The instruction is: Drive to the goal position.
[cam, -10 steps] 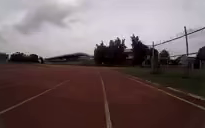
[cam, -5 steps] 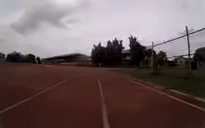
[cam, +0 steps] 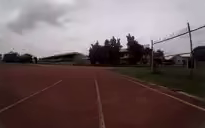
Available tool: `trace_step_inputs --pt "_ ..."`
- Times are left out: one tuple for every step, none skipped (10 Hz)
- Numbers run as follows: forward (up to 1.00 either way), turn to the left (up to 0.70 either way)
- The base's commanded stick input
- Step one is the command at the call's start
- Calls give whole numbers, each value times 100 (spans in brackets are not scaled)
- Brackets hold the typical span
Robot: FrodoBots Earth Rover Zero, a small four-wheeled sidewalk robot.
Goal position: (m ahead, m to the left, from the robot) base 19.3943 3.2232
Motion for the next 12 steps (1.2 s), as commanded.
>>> trace_step_inputs --pt "70 0" --pt "70 0" --pt "70 0" --pt "70 0" --pt "70 0" --pt "70 0" --pt "70 0" --pt "70 0" --pt "70 0" --pt "70 0" --pt "70 0" --pt "70 0"
